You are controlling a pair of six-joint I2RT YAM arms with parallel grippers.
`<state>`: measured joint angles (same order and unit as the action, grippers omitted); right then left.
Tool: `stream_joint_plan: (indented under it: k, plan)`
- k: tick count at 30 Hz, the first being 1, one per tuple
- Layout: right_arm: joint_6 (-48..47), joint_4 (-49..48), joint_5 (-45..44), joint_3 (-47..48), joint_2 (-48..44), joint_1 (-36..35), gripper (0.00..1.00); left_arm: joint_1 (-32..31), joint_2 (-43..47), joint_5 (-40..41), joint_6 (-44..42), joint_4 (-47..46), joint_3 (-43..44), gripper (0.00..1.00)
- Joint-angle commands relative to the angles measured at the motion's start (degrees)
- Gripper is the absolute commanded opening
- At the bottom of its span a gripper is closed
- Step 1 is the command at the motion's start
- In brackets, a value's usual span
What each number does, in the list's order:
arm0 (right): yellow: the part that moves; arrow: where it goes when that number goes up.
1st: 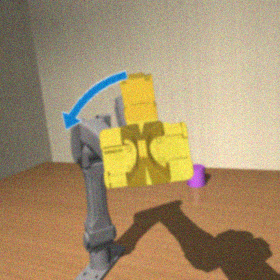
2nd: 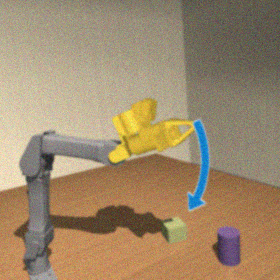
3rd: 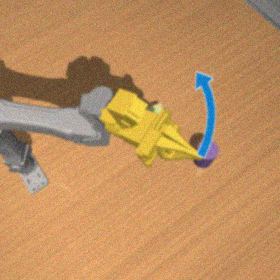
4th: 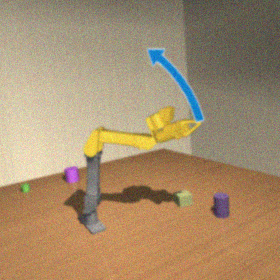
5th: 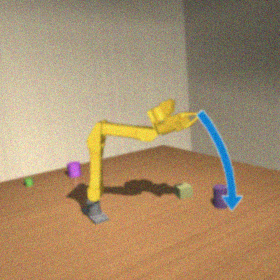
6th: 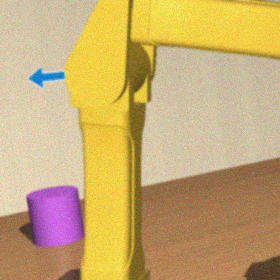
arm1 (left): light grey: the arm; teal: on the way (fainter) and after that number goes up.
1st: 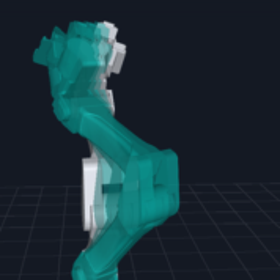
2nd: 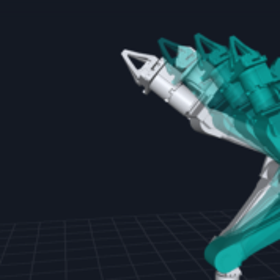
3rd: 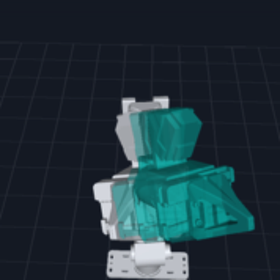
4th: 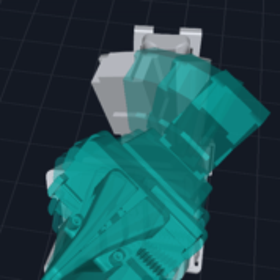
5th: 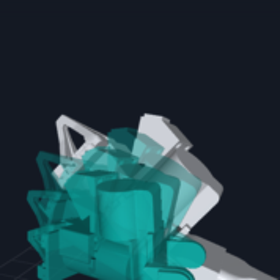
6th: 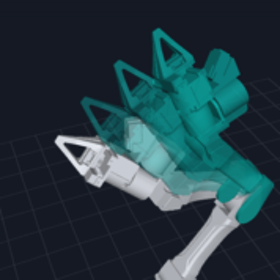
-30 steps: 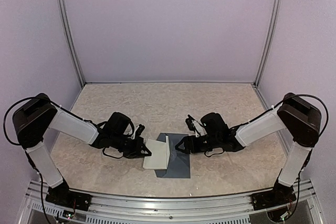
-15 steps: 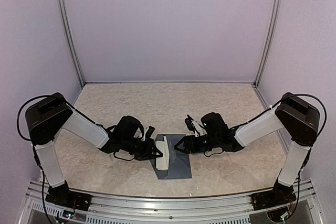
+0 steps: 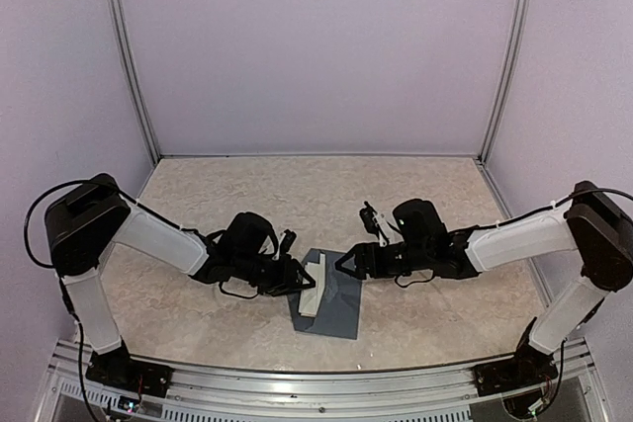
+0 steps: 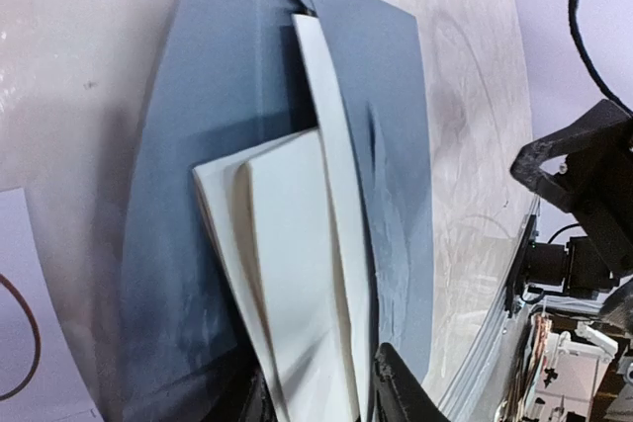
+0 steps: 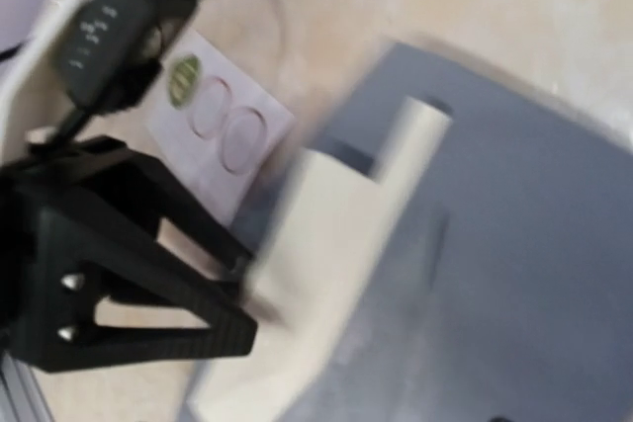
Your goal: Place the letter into the envelope and seal it
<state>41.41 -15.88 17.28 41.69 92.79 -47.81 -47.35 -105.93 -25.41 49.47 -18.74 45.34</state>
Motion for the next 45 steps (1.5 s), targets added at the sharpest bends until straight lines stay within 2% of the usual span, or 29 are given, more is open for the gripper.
stream_joint_plan:
  k: [1, 4, 8, 14, 23, 36, 45]
  plan:
    - [-0.1, 6.8, -3.4, -1.6, -5.0, 0.4, 0.7, -0.4, 4.4, 4.9, -4.8, 10.0, 1.3, 0.42]
    - [1.4, 7.7, -3.6, -2.5, -6.2, 0.5, 0.69, -0.6, 6.4, 6.4, -6.0, 13.2, 1.2, 0.53]
    - [4.4, 8.0, -3.3, -3.9, -6.3, 0.5, 0.69, -0.8, 7.9, 7.1, -6.8, 14.0, 0.9, 0.58]
    - [8.8, 6.6, -2.0, -6.0, -4.8, 0.5, 0.66, -1.2, 6.4, 5.3, -7.2, 10.5, 2.6, 0.46]
    - [11.5, 4.7, 0.5, -5.7, -0.7, 0.4, 0.62, -1.3, 0.5, 4.9, -8.7, 10.9, 5.0, 0.27]
    - [12.8, 2.4, 3.5, -4.9, 4.1, 0.2, 0.58, -2.3, -2.5, 3.9, -9.6, 10.6, 6.3, 0.09]
    - [13.1, 1.6, 3.6, -4.3, 5.4, -0.1, 0.58, -3.2, -4.3, 2.5, -8.4, 8.4, 6.9, 0.01]
